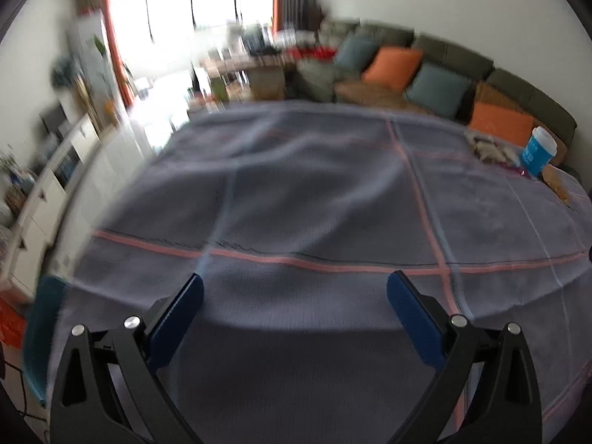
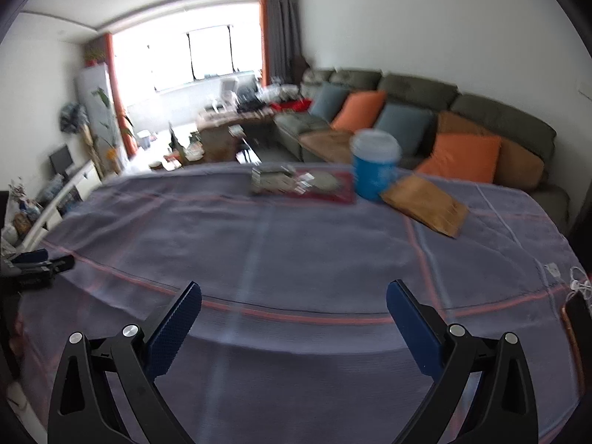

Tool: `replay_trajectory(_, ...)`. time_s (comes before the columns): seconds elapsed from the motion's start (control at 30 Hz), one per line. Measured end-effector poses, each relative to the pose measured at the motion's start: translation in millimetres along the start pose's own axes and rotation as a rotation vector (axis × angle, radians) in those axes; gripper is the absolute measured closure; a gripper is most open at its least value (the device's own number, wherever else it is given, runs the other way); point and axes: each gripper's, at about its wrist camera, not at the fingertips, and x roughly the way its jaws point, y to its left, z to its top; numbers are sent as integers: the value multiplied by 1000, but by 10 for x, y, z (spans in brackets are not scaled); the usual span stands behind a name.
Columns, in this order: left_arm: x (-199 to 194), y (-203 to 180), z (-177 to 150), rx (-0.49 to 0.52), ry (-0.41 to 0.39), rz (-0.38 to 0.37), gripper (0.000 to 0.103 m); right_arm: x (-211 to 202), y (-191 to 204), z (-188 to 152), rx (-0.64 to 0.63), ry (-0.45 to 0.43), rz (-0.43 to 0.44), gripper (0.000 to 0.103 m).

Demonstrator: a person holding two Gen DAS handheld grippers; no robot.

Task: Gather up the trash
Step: 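Lower both open tools toward the blanket near the blue cup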

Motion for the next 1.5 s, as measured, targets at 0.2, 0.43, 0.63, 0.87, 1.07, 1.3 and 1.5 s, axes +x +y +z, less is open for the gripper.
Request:
replay_trajectory(0.2,281,59,164,17,61,52,3,328,-410,24,19,160,-43,3)
replay_trajectory(0.43,421,95,334,-19,69,74,3,541,-761,40,16,234,-120,4)
replay_trajectory(0.63,415,64,355,-18,69,72,3,680,-1017,77,72,272,-130,4)
replay_trajectory(0.87,407,62,348,-19,69,71,3,814,-1137,177,80,276,-123,4)
replay_trajectory(1.07,414,59,356,-19,69,72,3,845,-1130,214,69,279,-129,4)
replay_trajectory(1.3,414,61,355,-19,69,71,3,865,-1126,228,73,278,-124,3)
replay_trajectory(1.5,414,59,355,-19,69,71,3,876,-1140,238,70,279,-126,3)
